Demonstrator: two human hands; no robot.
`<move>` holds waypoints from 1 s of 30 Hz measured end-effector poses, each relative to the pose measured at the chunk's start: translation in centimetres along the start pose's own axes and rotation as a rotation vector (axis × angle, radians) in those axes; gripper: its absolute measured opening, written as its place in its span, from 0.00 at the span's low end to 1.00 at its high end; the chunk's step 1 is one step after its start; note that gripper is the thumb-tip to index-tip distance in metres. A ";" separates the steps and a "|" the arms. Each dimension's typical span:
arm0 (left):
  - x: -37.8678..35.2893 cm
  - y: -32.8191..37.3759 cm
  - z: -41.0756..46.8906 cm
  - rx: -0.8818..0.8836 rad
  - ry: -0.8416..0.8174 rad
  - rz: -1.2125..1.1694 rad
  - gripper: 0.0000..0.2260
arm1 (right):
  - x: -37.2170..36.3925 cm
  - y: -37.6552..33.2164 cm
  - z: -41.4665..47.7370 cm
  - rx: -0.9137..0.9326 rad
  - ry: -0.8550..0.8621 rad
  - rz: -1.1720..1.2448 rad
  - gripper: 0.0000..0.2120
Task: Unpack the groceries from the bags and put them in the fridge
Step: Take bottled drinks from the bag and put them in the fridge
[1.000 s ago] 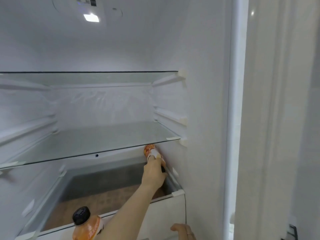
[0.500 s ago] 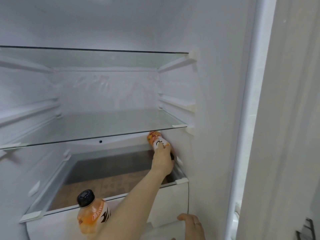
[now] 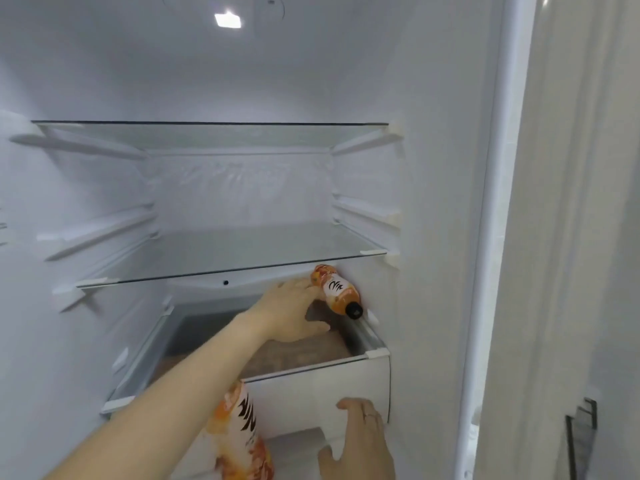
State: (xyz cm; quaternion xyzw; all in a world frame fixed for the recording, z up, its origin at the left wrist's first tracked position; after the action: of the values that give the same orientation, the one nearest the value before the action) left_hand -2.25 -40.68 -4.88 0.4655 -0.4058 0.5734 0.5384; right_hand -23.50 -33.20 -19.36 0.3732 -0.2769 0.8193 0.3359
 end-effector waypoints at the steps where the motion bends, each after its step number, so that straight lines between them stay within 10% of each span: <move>1: 0.5 -1.3 -1.6 0.042 -0.032 -0.022 0.26 | -5.7 -5.7 8.3 0.073 -0.062 0.170 0.26; 2: 0.9 -3.0 -3.2 0.116 -0.064 -0.064 0.27 | -6.0 -4.9 6.0 -0.196 -0.210 0.381 0.26; 7: -0.1 -8.7 -9.7 0.432 -0.093 -0.011 0.29 | -5.2 -10.7 6.2 0.047 -0.178 0.500 0.35; 14: -1.5 -8.5 -13.0 0.432 -0.211 -0.140 0.15 | -5.9 -15.5 6.6 0.103 -0.247 0.502 0.34; 30: 11.0 1.9 -16.1 0.159 0.497 -0.002 0.15 | 8.1 -13.0 8.4 -0.010 0.143 0.861 0.21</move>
State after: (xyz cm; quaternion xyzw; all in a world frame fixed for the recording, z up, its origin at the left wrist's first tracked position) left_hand -5.56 -22.63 2.06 0.3515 -0.2143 0.6999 0.5837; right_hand -14.14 -28.24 -5.48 0.1646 -0.3874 0.9070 -0.0161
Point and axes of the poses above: each hand's wrist, its own z-axis towards the middle knuckle, its own x-axis out of the back of the hand, y = z × x, the point moved 5 cm from there along z, towards the middle knuckle, and after that the axes turned 7 degrees about x, right-handed, at the moved point
